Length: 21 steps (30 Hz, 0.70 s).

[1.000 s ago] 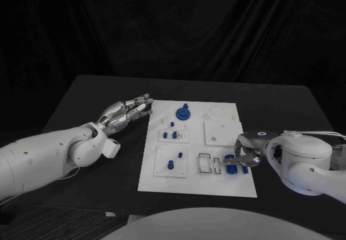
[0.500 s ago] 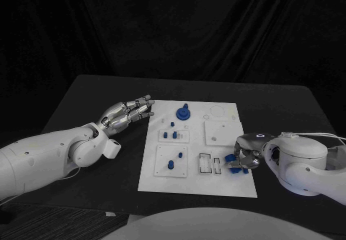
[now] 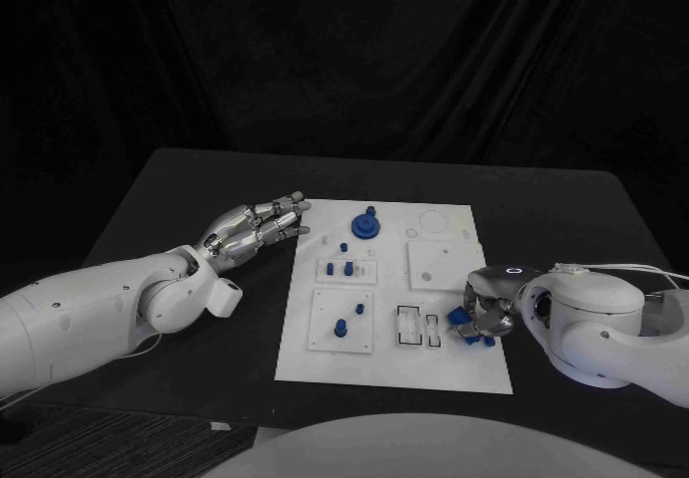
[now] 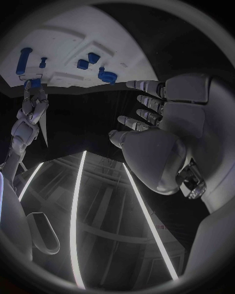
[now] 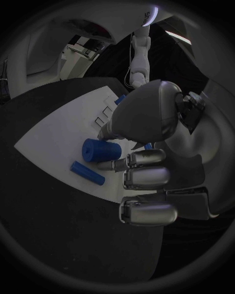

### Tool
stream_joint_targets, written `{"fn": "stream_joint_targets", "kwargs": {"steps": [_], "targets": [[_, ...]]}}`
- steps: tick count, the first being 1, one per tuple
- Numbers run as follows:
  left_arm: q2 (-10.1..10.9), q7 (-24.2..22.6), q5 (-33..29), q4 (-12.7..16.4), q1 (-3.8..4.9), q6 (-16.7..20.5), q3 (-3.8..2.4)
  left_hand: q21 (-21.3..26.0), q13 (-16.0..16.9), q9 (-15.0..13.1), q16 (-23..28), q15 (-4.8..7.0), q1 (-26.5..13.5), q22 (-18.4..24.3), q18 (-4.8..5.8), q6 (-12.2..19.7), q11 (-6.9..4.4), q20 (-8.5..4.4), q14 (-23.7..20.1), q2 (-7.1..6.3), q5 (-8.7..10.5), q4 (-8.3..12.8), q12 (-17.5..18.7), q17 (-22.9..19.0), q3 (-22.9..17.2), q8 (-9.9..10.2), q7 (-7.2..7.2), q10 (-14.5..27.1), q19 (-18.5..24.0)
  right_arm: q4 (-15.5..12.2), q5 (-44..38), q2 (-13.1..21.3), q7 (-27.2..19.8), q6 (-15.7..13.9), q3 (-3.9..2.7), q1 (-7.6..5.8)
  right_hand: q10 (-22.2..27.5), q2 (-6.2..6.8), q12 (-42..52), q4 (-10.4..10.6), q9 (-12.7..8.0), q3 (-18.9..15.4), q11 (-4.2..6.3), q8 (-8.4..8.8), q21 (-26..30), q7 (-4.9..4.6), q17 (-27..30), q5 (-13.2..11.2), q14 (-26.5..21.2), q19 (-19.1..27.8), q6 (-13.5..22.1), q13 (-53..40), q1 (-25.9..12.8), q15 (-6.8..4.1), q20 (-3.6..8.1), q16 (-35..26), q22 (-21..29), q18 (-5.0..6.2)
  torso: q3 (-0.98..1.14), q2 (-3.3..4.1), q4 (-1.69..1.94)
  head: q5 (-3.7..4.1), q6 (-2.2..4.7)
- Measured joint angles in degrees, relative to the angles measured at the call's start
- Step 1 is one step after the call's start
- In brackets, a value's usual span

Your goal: Assemble the parts on the task board

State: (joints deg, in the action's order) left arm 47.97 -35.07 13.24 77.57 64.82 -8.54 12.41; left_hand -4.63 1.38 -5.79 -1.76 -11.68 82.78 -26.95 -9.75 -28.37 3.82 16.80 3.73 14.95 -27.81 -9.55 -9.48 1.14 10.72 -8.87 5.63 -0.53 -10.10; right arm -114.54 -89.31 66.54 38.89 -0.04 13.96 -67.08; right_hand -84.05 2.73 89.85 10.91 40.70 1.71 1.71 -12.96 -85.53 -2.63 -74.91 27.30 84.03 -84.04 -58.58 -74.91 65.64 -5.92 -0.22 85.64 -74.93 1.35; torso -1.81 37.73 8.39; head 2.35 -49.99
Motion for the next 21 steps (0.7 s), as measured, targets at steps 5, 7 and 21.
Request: {"fn": "stream_joint_targets", "kwargs": {"steps": [5, 7, 21], "targets": [[0.0, 0.2, 0.0, 0.0, -0.02, -0.2, 0.0, 0.0, 0.0, 0.0, 0.0, -0.2, 0.0, -0.1, 0.0, 0.0, 0.0, -0.01, 0.2, 0.0, 0.0, 0.2, 0.0, 0.1, -0.2, 0.0, 0.0, 0.0, 0.0, 0.5, 2.5, -0.1, 0.0, -1.3, -0.02, 0.01, -0.1, 1.31, 0.0, 0.0, 0.3, 0.0, -0.1, 0.16, 0.0, 0.08, 0.0, 9.7, 0.0, 0.0, -0.1, 0.0, 1.3, 0.15, 0.0, 0.0, 0.0, 0.0, 0.01, -0.04, 0.02, -0.03, 0.0], [0.0, 0.3, 0.0, 0.0, -0.03, -0.2, 0.0, 0.0, 0.0, 0.0, 0.0, -0.2, 0.0, -0.3, 0.0, 0.0, 0.0, 0.05, 0.2, 0.0, 0.0, 0.2, 0.0, 0.1, -0.2, 0.0, 0.0, 0.0, -0.4, 0.6, 3.9, -0.1, -0.1, -2.0, -0.03, 0.02, -0.1, 1.47, 0.0, 0.4, 0.6, 0.4, -0.1, 0.23, 0.0, -0.11, 0.0, 13.3, 0.0, 0.0, -0.3, 0.0, 1.5, 0.18, 0.0, 0.0, 0.0, 0.0, 0.01, -0.04, 0.01, -0.05, 0.0], [0.0, 0.8, 0.0, 0.0, -0.05, -0.4, 0.0, -0.2, 0.0, 0.0, -0.4, -0.41, 0.3, -0.5, 0.0, 0.0, 0.18, 0.03, 0.8, 0.2, 0.0, 0.8, 0.0, 0.1, -0.5, 0.0, 0.0, -0.2, -0.9, -1.5, 18.6, 1.7, -3.3, -13.0, 0.27, 0.39, 0.2, 1.57, 0.0, 2.2, 0.9, 2.2, 0.32, -0.07, -0.3, -0.14, 0.0, 17.7, 0.0, 0.0, -0.2, 0.0, 1.6, -0.24, 0.0, 0.0, 0.0, 0.0, 0.0, -0.04, 0.02, -0.15, 0.0]]}}
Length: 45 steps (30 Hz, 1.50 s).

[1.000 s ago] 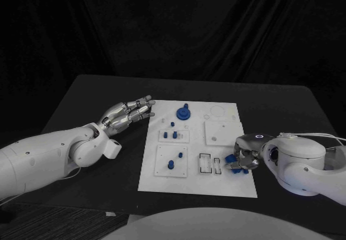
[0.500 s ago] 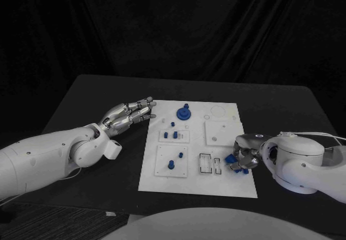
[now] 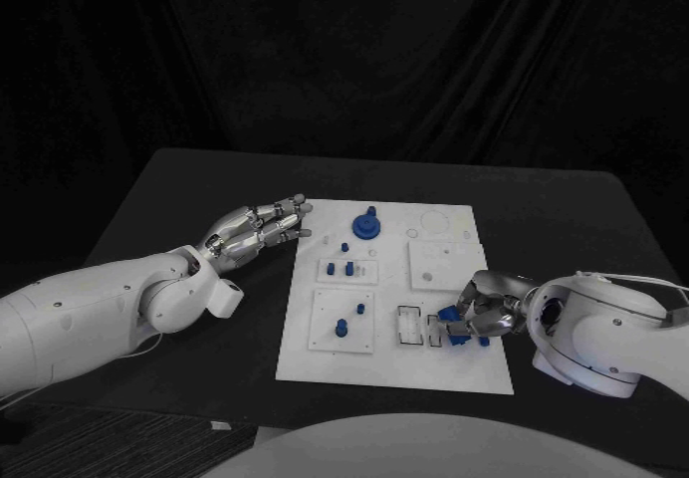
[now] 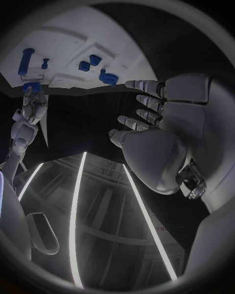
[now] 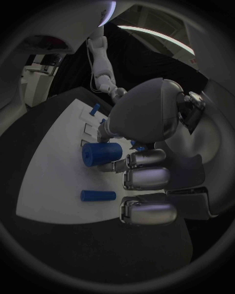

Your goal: Assemble the parts on the task board

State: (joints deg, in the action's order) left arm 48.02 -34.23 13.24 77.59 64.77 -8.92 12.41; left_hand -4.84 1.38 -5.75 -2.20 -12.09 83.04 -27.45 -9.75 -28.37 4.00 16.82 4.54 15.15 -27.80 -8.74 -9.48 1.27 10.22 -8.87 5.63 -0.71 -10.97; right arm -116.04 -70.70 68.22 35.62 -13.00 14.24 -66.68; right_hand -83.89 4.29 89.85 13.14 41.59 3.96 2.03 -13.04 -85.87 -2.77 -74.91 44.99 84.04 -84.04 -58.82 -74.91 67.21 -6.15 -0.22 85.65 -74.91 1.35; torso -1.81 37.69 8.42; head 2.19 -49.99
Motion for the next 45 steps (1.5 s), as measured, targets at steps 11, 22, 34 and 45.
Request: {"fn": "stream_joint_targets", "kwargs": {"steps": [11, 22, 34, 45], "targets": [[-0.3, 0.1, 0.0, 0.1, -0.01, -0.1, 0.0, -0.5, 0.1, 0.0, -0.4, -0.1, 0.2, -0.5, 0.0, -0.4, 0.0, 0.05, 0.5, -0.2, -0.21, 0.8, -0.2, 0.1, -0.8, 0.0, 0.41, 0.0, -0.9, -1.6, 15.0, 0.0, -4.8, -10.5, -0.07, -1.57, -0.1, -1.44, 0.0, 1.5, 0.0, 1.5, 0.13, 0.0, 0.0, -0.1, 0.0, -3.0, 0.0, 0.0, 0.1, 0.0, -1.5, 0.01, 0.0, 0.0, 0.0, 0.0, -0.06, 0.01, 0.07, 0.14, 0.0], [-0.5, 0.1, 0.0, -0.1, -0.02, -0.1, 0.0, -0.5, 0.1, 0.0, -0.4, -0.1, 0.2, -0.5, 0.0, -0.4, 0.0, 0.05, 0.5, -0.2, -0.21, 0.8, -0.2, 0.1, -0.8, 0.0, 0.41, 0.0, -0.9, 1.1, 20.1, -3.1, -5.5, -10.9, -0.03, -0.92, -0.1, -2.11, 0.0, 2.2, 3.0, 2.2, 0.13, -2.14, 0.1, 0.51, 0.0, -15.2, 0.0, 0.0, 0.7, 0.0, -4.4, 0.01, 0.0, 0.0, 0.0, 0.0, -0.02, 0.03, 0.0, -0.1, 0.0], [-0.7, 0.3, 0.0, -0.4, -0.13, -0.3, 0.0, -0.4, 0.0, 0.0, -0.4, -0.1, 0.2, -0.5, 0.0, -0.4, 0.0, -0.14, 0.5, -0.2, -0.21, 0.8, -0.2, 0.1, -0.8, 0.0, 0.41, 0.0, -1.1, 2.3, 21.2, -4.2, -4.5, -8.6, 0.0, -0.19, -0.1, -2.18, 0.0, -2.2, 3.3, 6.6, 0.13, -2.69, 0.9, 0.33, 0.0, -23.8, -0.1, 0.2, 1.7, 0.0, -7.4, 0.36, -0.2, -0.5, 0.0, 0.01, -0.01, 0.05, -0.1, -0.31, 0.0], [-0.8, 0.5, 0.0, -0.5, -0.27, -0.6, 0.0, -0.4, 0.0, 0.0, -0.4, -0.31, 0.4, -0.4, 0.0, -0.4, 0.21, 0.06, 0.7, 0.03, -0.21, 1.0, -0.2, 0.1, -1.0, 0.0, 0.41, 0.2, -1.3, 2.9, 21.1, -5.0, -3.1, -5.4, -0.01, -0.08, -0.1, -2.71, 0.0, -1.9, 3.2, 6.3, 0.13, -2.69, 1.1, 0.21, 0.0, -27.5, 0.0, 0.0, 2.2, 0.0, -8.5, 0.39, -0.41, -0.5, 0.0, 0.0, -0.01, 0.04, -0.08, -0.4, 0.0]]}}
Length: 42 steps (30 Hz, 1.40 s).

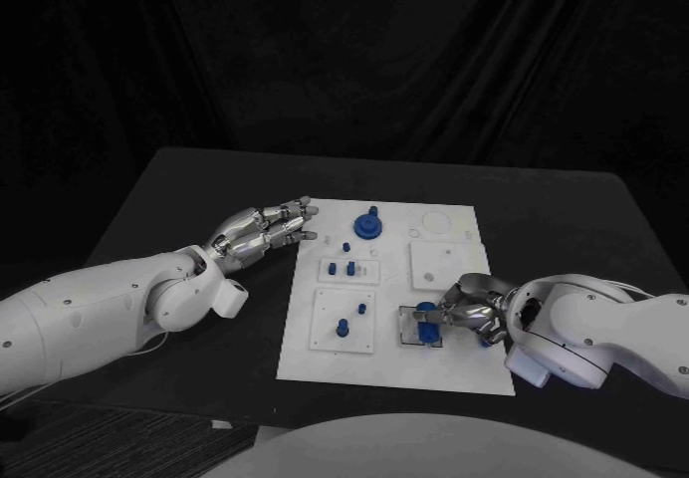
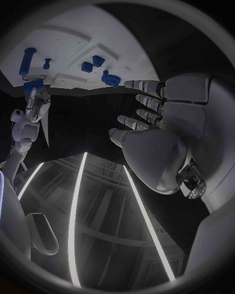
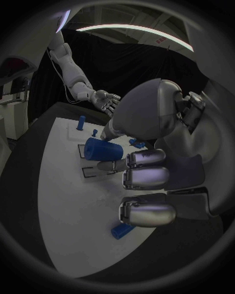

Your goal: Assemble the parts on the task board

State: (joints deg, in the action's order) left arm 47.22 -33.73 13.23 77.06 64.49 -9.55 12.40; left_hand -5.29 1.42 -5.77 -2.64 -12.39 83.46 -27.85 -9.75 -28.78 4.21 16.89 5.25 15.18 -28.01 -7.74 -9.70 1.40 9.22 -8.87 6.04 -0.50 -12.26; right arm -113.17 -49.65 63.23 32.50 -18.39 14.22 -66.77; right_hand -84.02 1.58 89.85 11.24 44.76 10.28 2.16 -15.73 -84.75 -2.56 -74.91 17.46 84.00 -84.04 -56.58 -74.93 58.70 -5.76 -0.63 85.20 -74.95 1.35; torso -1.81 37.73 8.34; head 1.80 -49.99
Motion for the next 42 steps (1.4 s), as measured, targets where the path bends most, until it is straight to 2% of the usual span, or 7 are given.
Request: {"fn": "stream_joint_targets", "kwargs": {"steps": [4, 5, 7, 12, 27, 36, 42], "targets": [[0.0, 0.1, 0.0, 0.0, -0.02, -0.1, 0.0, 0.0, 0.0, 0.1, 0.0, 0.0, 0.0, 0.1, 0.0, 0.0, 0.0, 0.0, 0.0, 0.0, 0.0, 0.2, 0.0, 0.0, -0.2, 0.0, 0.0, 0.0, 0.0, 0.1, -0.1, -0.4, 0.2, 0.8, -0.02, 0.01, 0.1, -0.01, 0.0, 0.2, 0.0, -0.2, -0.12, 0.0, 0.2, -0.02, 0.0, -0.6, 0.0, 0.0, 0.0, 0.0, 0.0, 0.0, 0.0, 0.0, 0.0, 0.0, 0.0, -0.03, 0.02, -0.02, 0.0], [0.0, 0.1, 0.0, 0.0, -0.03, -0.1, 0.0, 0.0, 0.0, 0.1, 0.0, 0.0, 0.0, 0.1, 0.08, 0.0, 0.13, 0.0, 0.0, 0.0, 0.0, 0.3, 0.0, 0.1, -0.3, 0.0, 0.0, -0.1, 0.0, 0.1, -0.1, -0.5, 0.3, 1.0, -0.02, 0.02, 0.2, -0.19, 0.0, 0.6, 0.0, -0.7, -0.21, -0.03, 0.2, -0.17, 0.0, -1.9, 0.0, 0.0, 0.3, 0.0, -0.7, 0.0, 0.0, 0.0, 0.0, 0.0, 0.0, -0.03, 0.02, -0.05, 0.0], [0.0, 0.2, 0.0, -0.1, -0.05, -0.1, 0.0, 0.0, 0.0, 0.1, 0.0, 0.0, 0.0, 0.1, 0.95, 0.0, 0.2, 0.0, 0.0, 0.0, 0.0, 0.4, 0.0, 0.1, -0.4, 0.0, 0.0, -0.2, 0.0, 0.3, -0.1, -0.7, 0.3, 1.5, -0.02, 0.04, 0.2, -0.53, 0.0, 1.2, 0.0, -1.2, -0.21, -0.15, 0.2, -0.09, 0.0, -3.7, 0.1, 0.0, 0.5, 0.0, -1.2, 0.11, 0.0, 0.0, 0.0, 0.0, 0.0, -0.03, 0.02, -0.08, 0.0], [0.0, 0.3, 0.0, -0.1, -0.07, -0.2, 0.0, 0.0, 0.0, 0.1, 0.0, -0.01, 0.0, 0.1, 0.95, 0.0, 0.2, 0.0, 0.0, 0.0, 0.0, 0.4, 0.0, 0.1, -0.4, 0.0, 0.0, -0.2, 0.0, 0.6, -0.1, -0.9, 0.4, 2.3, -0.02, 0.05, 0.1, -0.77, 0.0, 2.1, -0.2, -2.1, -0.36, -0.64, 0.2, -0.16, 0.0, -6.2, -0.1, 0.0, 0.6, 0.0, -2.1, 0.34, 0.0, 0.0, 0.0, 0.0, 0.0, -0.05, 0.06, -0.19, 0.0], [-0.1, 0.6, 0.0, -0.4, -0.14, -0.4, 0.0, -0.2, 0.0, 0.0, -0.5, -0.52, 0.1, -0.3, 0.95, -0.5, 0.61, -0.11, 0.5, -0.39, 0.0, 0.9, 0.0, 0.1, -0.6, -0.2, 0.52, -0.2, -0.9, 1.2, -0.8, -1.2, 0.4, 3.3, -0.14, 0.05, 0.1, -1.05, 0.0, 2.7, -0.3, -3.6, -0.36, -0.76, 0.2, -0.52, 0.0, -8.5, -0.1, 0.2, 2.0, 0.0, -2.4, 0.34, -0.23, 0.0, 0.0, 0.0, -0.02, -0.03, 0.03, -0.41, 0.0], [-0.1, 0.7, 0.0, -0.5, -0.18, -0.4, 0.0, -0.5, 0.0, 0.0, -0.5, -0.72, -0.1, -0.4, 0.93, -0.9, 0.6, -0.1, 0.7, -0.54, -0.28, 1.0, 0.0, 0.1, -0.7, -0.2, 0.51, -0.2, -1.3, 1.2, -2.6, -1.4, 0.4, 4.5, -0.25, 0.01, 0.1, -0.13, 0.0, 3.0, -0.3, -6.1, -0.75, -0.95, 0.5, -0.78, 0.0, -13.3, 0.1, 0.0, 3.0, 0.0, -2.8, 0.5, -0.41, 0.0, 0.0, 0.0, 0.02, 0.01, 0.02, -0.58, 0.0], [-0.1, 0.7, 0.0, -0.5, -0.24, -0.4, 0.0, -0.5, 0.1, 0.0, -0.7, -0.72, -0.1, -0.4, 0.93, -1.2, 0.79, -0.1, 0.7, -0.54, -0.28, 1.2, -0.2, 0.2, -0.9, -0.4, 0.76, -0.4, -1.7, 1.2, -3.4, -1.4, 0.4, 4.9, -0.27, 0.0, 0.1, 0.71, 0.0, 3.8, -0.1, -7.3, -0.75, -1.6, 0.5, -0.6, 0.0, -14.4, 0.1, 0.0, 3.3, 0.0, -3.2, 0.5, -0.41, 0.0, 0.0, 0.0, 0.01, 0.01, 0.0, -0.75, 0.0]]}}
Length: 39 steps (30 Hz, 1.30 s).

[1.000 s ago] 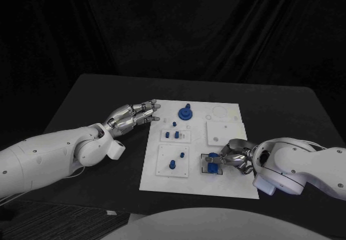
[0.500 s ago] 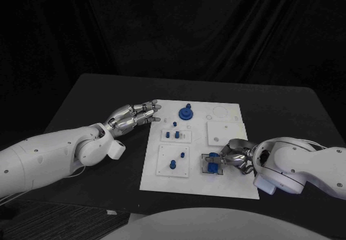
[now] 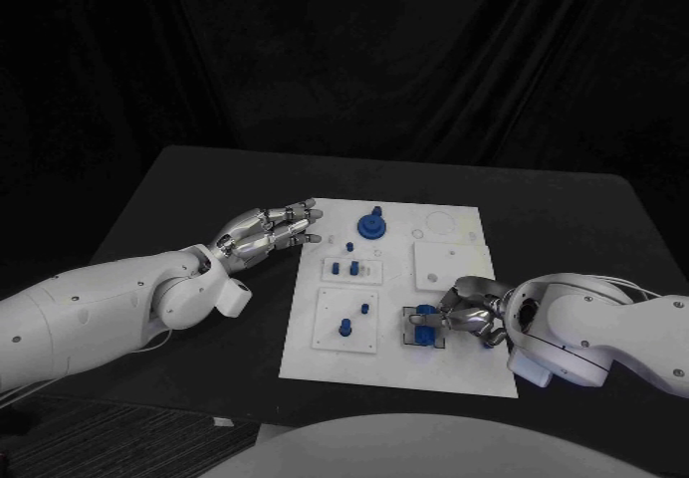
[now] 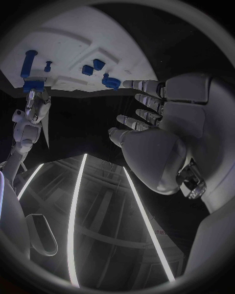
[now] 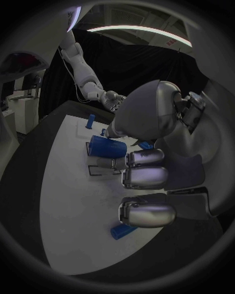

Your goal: Assemble the parts on the task board

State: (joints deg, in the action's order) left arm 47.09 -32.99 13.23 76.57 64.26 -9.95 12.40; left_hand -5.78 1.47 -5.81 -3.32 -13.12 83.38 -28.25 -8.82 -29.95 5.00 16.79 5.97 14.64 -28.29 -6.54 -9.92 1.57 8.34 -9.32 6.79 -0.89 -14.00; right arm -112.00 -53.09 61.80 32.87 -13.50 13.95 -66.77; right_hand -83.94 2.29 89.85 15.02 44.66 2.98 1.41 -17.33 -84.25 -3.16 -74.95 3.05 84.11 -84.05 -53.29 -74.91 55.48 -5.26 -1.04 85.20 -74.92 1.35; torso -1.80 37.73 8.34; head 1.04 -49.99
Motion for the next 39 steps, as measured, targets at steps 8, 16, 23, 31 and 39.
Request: {"fn": "stream_joint_targets", "kwargs": {"steps": [8, 16, 23, 31, 39], "targets": [[-0.1, 0.0, 0.0, -0.1, -0.03, 0.0, 0.0, -0.2, 0.0, -0.1, 0.0, -0.02, 0.0, -0.2, 0.9, -0.5, 0.0, 0.16, 0.0, 0.0, -0.22, 0.2, -0.3, 0.0, -0.2, 0.0, 0.08, 0.0, -0.2, 0.1, -0.6, -0.1, 0.0, 0.2, 0.01, 0.0, 0.0, 0.14, 0.0, 1.0, 0.3, -1.0, 0.0, -0.85, 0.0, 0.08, 0.0, 0.0, 0.0, 0.0, 0.1, 0.0, -0.1, 0.0, 0.0, 0.0, 0.0, 0.0, 0.0, 0.0, 0.0, -0.01, 0.0], [-0.2, 0.0, 0.0, -0.2, -0.08, 0.0, 0.0, -0.2, 0.0, -0.1, 0.0, -0.2, 0.0, -0.2, 0.89, -0.5, 0.0, -0.01, 0.2, 0.0, -0.22, 0.2, -0.3, 0.0, -0.2, 0.0, 0.08, 0.0, -0.4, 0.1, -0.8, -0.1, 0.0, 0.2, 0.05, 0.0, 0.0, -1.71, 0.0, 1.6, 0.7, -4.1, 0.0, -2.17, 0.0, 0.32, 0.0, 0.0, 0.0, 0.0, 0.3, 0.0, -3.0, 0.0, 0.0, 0.0, 0.0, 0.0, 0.01, -0.03, 0.03, -0.16, 0.0], [-0.2, 0.0, 0.0, -0.2, -0.14, 0.0, 0.0, -0.2, 0.1, -0.1, -0.2, -0.2, 0.0, -0.2, 0.88, -0.7, 0.0, -0.01, 0.2, 0.0, -0.21, 0.5, -0.3, 0.0, -0.5, -0.2, -0.13, 0.0, -0.4, -0.1, -0.8, 0.5, -0.4, -0.2, 0.18, 0.05, 0.0, -2.53, 0.0, 1.4, 0.8, -5.0, 0.01, -2.88, 0.0, 0.57, 0.0, 0.7, 0.0, 0.0, 1.0, 0.0, -3.8, 0.0, 0.0, 0.0, 0.0, 0.0, 0.01, -0.05, -0.02, -0.12, 0.0], [0.0, 0.0, 0.0, -0.2, -0.22, 0.0, 0.0, -0.4, 0.2, -0.1, -0.5, 0.01, 0.0, -0.2, 0.87, -1.0, 0.43, -0.01, 0.4, 0.0, -0.41, 0.8, -1.4, 0.1, -0.8, -0.2, 0.17, -0.4, -0.8, -2.4, -1.7, 2.8, -4.4, -3.3, 0.26, 0.15, 0.0, -3.9, 0.0, 0.1, 1.3, -6.6, 0.01, -5.04, -0.6, 0.49, 0.0, 6.3, 0.0, 0.0, 0.7, 0.0, 1.5, 0.0, 0.0, 0.1, 0.0, 0.0, 0.04, -0.1, 0.05, -0.41, 0.0], [0.1, -0.1, 0.0, -0.3, -0.24, 0.0, 0.0, -0.4, 0.3, -0.1, -0.4, 0.01, 0.0, -0.1, 0.88, -1.4, 0.63, 0.2, 0.8, 0.0, -0.4, 1.2, -2.2, 0.1, -1.2, -0.5, 0.17, -0.6, -1.0, -4.3, -10.3, 5.3, -14.8, -11.4, 0.23, -0.07, 0.0, -2.6, 0.0, -3.4, 0.6, -7.6, 0.01, -5.31, -2.1, 0.04, 0.0, 10.5, 0.0, 0.0, 3.2, 0.0, 9.9, 0.0, 0.0, 0.9, 0.0, 0.0, -0.02, -0.14, 0.06, -0.52, 0.0]]}}
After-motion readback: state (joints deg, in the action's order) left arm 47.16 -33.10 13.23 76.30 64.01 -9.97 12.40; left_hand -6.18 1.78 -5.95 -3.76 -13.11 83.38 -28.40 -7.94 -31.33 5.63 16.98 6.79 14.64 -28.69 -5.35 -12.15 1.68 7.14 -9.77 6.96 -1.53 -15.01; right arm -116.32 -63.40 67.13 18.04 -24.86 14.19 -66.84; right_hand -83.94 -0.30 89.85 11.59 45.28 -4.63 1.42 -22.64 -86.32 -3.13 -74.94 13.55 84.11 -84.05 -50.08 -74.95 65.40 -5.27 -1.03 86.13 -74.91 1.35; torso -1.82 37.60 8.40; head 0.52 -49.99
